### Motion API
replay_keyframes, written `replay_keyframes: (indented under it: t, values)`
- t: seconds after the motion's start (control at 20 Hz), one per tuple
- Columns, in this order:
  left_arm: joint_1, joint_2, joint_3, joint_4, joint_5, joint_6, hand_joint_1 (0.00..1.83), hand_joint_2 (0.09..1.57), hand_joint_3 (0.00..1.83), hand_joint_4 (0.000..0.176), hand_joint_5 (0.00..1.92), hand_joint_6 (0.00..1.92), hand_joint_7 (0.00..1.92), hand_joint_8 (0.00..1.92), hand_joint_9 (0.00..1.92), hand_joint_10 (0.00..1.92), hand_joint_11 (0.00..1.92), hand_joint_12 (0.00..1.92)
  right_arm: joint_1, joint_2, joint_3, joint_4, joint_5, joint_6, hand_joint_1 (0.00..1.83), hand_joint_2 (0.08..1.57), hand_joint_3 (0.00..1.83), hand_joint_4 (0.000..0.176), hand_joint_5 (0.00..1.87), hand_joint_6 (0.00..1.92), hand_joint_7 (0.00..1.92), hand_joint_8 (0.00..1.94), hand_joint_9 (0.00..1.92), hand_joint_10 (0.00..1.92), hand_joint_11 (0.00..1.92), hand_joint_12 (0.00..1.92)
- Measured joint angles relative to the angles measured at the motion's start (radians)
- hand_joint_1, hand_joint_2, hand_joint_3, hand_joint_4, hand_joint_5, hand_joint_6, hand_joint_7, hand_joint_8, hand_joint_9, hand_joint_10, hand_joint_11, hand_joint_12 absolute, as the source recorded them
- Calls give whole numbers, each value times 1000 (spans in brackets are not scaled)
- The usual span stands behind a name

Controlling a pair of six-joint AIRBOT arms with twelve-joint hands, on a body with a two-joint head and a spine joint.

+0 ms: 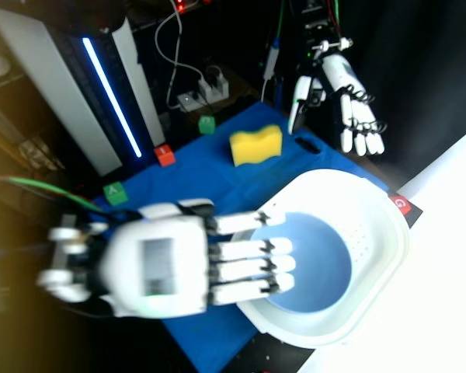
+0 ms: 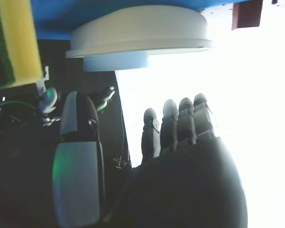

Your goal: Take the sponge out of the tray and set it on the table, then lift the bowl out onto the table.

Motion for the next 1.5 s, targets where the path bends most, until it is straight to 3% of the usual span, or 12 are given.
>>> replay_keyframes:
  t: [0.25,0.35,0.55,0.65,0.7,0.85,1.05,1.2,1.3,1.35,1.4,1.5]
  values:
    - [3,0,0,-4,2,0,917,1026,1,68,277,9,241,14,118,19,22,11,37,-41,24,-82,-64,1,716,1015,0,168,470,1,312,1,181,4,0,191]
    - [5,-5,0,-4,-2,0,928,1023,0,72,283,9,239,9,108,11,15,10,54,-63,40,-119,-88,2,773,1019,0,140,492,2,311,0,169,0,0,93]
    - [11,-6,0,0,0,-1,929,1032,3,72,299,9,246,6,120,11,39,25,78,-99,60,-197,-128,6,756,1026,3,152,499,2,312,6,181,6,23,100]
    - [11,-8,0,8,3,-6,901,1009,0,53,322,13,278,3,175,2,1,292,92,-120,73,-254,-171,7,724,1049,0,159,501,0,338,1,243,4,3,413]
    - [11,-11,0,8,3,-7,883,1000,0,41,326,12,290,6,187,6,0,310,97,-126,76,-264,-188,7,673,1068,3,168,480,0,322,0,233,1,0,377]
    - [11,-21,7,21,6,-21,910,1025,5,60,307,4,254,0,147,0,0,216,115,-153,87,-331,-241,8,662,1092,5,145,511,5,338,3,248,6,9,338]
    - [11,-23,10,16,-2,-29,970,1042,4,48,320,3,253,2,152,1,0,328,130,-193,103,-404,-304,8,717,1127,1,109,576,2,435,2,364,6,52,491]
    - [11,-23,10,16,-2,-30,985,1052,2,36,335,2,280,3,183,5,0,394,130,-207,111,-411,-322,9,830,1133,0,16,726,2,643,3,624,11,208,849]
    - [11,-23,10,16,-3,-32,989,1052,1,37,337,1,282,2,182,3,0,380,130,-216,112,-440,-340,8,824,1144,1,5,761,3,708,6,697,13,290,904]
    - [11,-23,10,16,-4,-33,952,1056,1,41,338,1,291,3,192,4,0,409,130,-224,114,-460,-349,8,1062,1099,0,0,1022,673,1025,1287,1086,1458,1001,1758]
    - [11,-23,10,16,-7,-35,940,1062,2,30,347,2,302,4,210,7,0,467,130,-228,113,-467,-352,8,1097,1106,4,0,1013,873,1301,1810,1457,1828,1430,1888]
    - [11,-24,11,16,-9,-39,928,1068,4,22,368,9,310,5,220,9,0,481,131,-228,105,-461,-344,8,493,1371,5,0,1212,1808,1627,1936,1765,1917,1762,1920]
